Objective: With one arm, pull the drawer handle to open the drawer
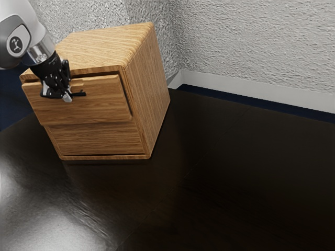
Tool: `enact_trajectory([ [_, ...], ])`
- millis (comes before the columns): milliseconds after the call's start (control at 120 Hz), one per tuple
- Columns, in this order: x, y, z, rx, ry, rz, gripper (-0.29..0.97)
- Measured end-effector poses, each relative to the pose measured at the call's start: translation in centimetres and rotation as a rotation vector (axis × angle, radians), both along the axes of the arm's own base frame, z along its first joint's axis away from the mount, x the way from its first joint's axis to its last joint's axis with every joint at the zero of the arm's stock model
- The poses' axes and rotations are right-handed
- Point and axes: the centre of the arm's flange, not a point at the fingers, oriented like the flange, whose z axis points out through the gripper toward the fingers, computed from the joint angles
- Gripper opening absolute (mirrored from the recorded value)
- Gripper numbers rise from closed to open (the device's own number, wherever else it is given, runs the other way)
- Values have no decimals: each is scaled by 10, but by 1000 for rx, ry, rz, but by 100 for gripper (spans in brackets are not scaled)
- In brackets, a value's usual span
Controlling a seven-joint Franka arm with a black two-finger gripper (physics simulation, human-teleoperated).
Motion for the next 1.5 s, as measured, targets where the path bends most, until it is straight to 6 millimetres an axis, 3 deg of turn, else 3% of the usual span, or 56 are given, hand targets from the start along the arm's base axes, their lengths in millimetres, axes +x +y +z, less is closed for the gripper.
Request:
enact_trajectory([
  [658,-33,-13,-5,-62,14,-8,-8],
  [1050,-46,-25,8,-75,9,-13,-11],
  [1500,-72,-34,5,-102,20,-14,-11],
])
